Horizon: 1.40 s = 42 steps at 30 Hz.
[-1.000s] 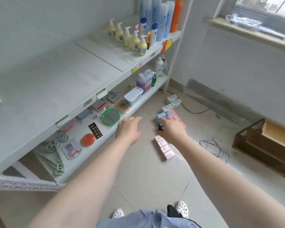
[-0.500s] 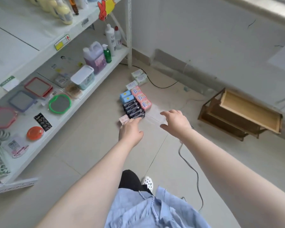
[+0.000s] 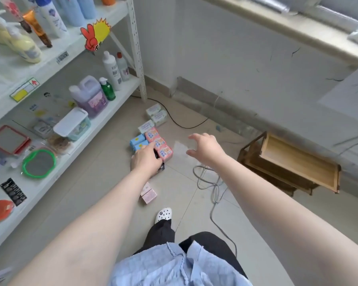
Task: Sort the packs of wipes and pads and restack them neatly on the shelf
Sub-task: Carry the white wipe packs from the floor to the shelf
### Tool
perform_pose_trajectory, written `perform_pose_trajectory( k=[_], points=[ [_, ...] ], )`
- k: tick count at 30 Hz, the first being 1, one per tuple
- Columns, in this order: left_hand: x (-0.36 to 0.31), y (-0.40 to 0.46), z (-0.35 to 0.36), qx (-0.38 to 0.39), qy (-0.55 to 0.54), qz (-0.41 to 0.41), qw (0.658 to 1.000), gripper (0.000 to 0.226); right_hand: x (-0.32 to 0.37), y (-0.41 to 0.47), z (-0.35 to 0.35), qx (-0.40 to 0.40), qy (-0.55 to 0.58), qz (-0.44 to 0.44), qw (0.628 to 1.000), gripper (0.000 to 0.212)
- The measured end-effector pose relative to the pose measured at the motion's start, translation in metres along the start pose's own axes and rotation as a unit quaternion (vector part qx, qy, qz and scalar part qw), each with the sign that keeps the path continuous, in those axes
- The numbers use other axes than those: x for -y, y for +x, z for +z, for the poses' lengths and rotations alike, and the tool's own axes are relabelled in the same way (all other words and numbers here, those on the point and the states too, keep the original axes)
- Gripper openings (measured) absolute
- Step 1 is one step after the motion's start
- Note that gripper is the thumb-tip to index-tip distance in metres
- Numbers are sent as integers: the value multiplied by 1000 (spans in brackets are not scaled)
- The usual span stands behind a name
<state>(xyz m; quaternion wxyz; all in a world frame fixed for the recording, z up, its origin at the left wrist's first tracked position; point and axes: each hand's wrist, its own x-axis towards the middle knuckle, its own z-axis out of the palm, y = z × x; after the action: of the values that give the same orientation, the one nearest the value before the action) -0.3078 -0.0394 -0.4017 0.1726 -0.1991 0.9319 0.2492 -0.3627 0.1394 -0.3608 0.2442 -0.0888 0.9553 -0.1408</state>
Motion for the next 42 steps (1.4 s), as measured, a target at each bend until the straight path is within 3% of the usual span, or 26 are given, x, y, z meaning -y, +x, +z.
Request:
perform_pose_trajectory(
  k=[6, 17, 25, 36, 42],
  points=[
    [-62, 41, -2, 5, -20, 7, 1000, 60, -34, 48, -43, 7, -26, -16, 999, 60],
    [-136, 82, 32, -6, -68, -71, 995, 54, -89, 130, -101, 43, -31, -82, 995, 56],
    [-133, 148, 8, -25, -73, -142, 987, 51, -76, 206, -122, 76, -44, -123, 988, 58],
    [-159, 313, -40, -10, -96, -158, 983, 55, -48, 375, -167, 93, -50, -122, 987, 51],
    [-162, 385, -46, -7, -187, -216, 958, 50, -42, 459, -182, 115, -30, -114, 986, 57]
  ],
)
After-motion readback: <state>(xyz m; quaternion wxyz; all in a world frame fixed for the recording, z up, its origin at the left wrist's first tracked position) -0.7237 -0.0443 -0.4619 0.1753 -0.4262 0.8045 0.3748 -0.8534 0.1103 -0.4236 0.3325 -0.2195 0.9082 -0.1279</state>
